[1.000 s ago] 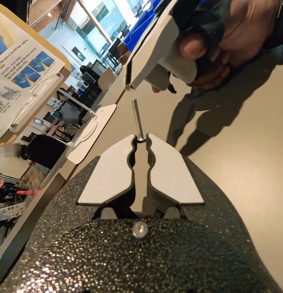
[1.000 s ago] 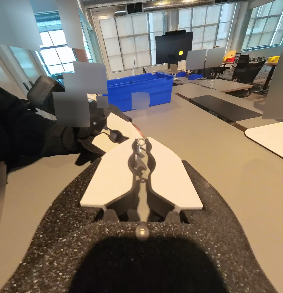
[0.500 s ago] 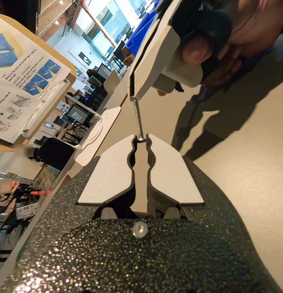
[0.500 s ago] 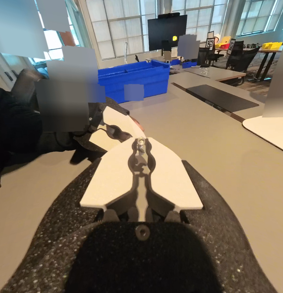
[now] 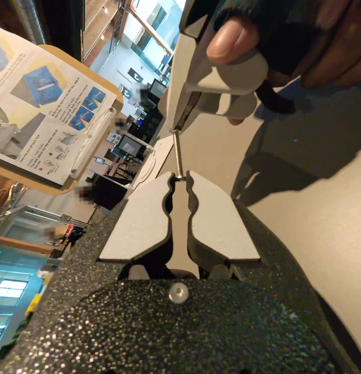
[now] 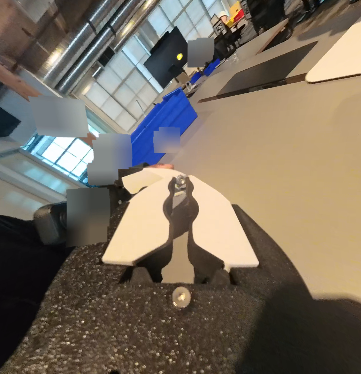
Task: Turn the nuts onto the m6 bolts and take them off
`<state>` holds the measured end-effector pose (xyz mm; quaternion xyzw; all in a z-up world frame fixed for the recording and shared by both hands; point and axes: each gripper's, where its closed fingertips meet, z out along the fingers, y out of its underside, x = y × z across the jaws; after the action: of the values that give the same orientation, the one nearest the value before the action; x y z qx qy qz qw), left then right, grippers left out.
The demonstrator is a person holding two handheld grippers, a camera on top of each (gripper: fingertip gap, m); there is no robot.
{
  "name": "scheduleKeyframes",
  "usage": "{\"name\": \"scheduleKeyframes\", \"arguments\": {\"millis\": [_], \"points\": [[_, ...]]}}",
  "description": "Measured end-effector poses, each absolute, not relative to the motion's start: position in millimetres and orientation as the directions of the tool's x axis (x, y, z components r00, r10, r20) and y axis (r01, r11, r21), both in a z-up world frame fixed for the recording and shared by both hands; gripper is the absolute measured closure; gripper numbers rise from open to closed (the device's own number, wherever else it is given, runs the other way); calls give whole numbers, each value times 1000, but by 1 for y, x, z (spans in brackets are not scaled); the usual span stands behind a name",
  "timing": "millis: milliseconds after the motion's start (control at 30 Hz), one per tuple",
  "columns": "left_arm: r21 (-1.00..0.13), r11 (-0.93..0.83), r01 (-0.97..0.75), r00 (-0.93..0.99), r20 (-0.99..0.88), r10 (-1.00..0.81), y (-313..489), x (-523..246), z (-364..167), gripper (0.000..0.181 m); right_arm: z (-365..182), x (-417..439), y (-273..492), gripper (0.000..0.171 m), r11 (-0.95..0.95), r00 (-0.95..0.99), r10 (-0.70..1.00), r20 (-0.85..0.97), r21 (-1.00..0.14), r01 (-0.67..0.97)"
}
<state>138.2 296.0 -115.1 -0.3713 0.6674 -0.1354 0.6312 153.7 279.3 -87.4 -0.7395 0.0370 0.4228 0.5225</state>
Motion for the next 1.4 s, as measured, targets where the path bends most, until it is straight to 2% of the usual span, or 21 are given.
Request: {"name": "scheduleKeyframes", "arguments": {"millis": [200,300,367,467,667,900,1000,1067,1167,1267,1400], "points": [[-627,724,-287,15,-759,-651,290,135,-117,171,-95,152,272,161,-536,593,405,-696,-706,-462],[-490,807,-330,-22,-851,-525,291,136,-121,171,-104,154,271,161,-596,557,324,-764,-623,-507],[-454,825,-337,-30,-870,-491,290,136,-119,171,-105,156,271,161,-608,503,285,-816,-560,-563],[-503,806,-313,-32,-842,-538,286,136,-120,171,-105,157,270,161,-620,445,271,-853,-509,-597],[-607,744,-280,-47,-765,-642,282,136,-122,171,-103,155,268,160,-636,400,317,-860,-505,-583],[-674,687,-272,-94,-692,-716,276,136,-129,171,-99,156,266,159,-622,443,364,-819,-568,-539],[-702,658,-271,-103,-659,-745,276,136,-132,171,-87,164,267,157,-548,485,423,-765,-643,-535],[-732,630,-260,-113,-625,-772,276,134,-131,171,-78,166,262,156,-483,561,514,-649,-760,-436],[-776,589,-224,-172,-564,-808,270,130,-131,171,-86,168,248,154,-358,711,636,-301,-931,-74],[-800,570,-188,-259,-519,-814,262,122,-132,171,-101,164,231,155,-240,711,703,17,-935,260],[-792,583,-180,-321,-513,-796,256,114,-136,171,-105,155,227,150,-148,674,715,184,-903,404]]}}
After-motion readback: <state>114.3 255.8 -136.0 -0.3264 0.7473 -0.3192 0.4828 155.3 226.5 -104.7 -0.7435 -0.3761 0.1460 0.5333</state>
